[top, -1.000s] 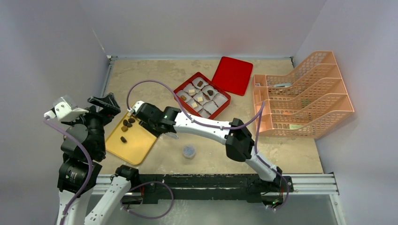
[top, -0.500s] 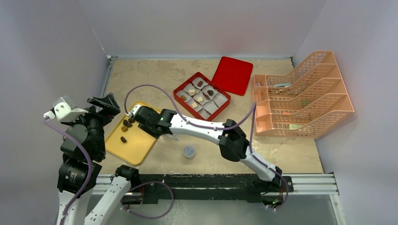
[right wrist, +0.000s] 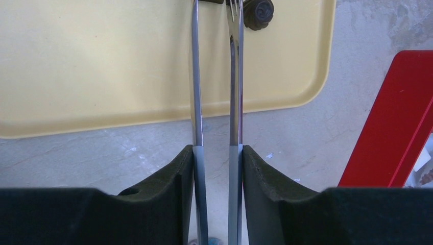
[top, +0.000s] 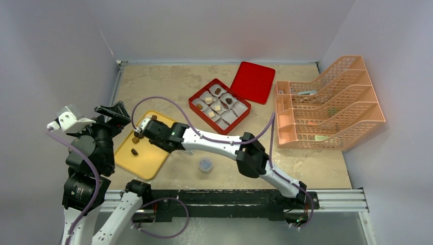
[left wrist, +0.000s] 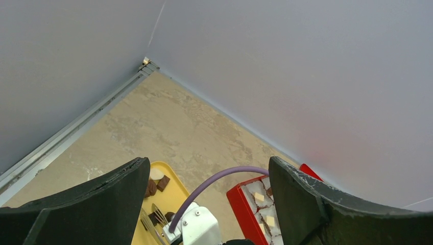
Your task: Pack the chocolate
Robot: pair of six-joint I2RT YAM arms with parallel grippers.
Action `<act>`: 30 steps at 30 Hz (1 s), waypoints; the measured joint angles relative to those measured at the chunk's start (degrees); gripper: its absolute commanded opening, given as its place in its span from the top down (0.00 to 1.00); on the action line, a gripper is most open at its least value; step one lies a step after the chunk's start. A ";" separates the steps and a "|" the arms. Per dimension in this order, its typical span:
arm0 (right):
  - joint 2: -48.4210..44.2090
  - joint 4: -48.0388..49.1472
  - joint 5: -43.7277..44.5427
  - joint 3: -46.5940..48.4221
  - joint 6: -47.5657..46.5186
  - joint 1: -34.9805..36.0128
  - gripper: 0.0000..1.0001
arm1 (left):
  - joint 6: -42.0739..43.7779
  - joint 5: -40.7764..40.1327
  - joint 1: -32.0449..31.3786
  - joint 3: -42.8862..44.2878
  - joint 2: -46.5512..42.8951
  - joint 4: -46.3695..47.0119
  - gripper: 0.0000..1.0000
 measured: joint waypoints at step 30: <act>-9.38 1.09 -1.03 -9.51 2.54 0.28 0.74 | -0.09 0.07 0.00 -1.79 -0.35 0.02 0.15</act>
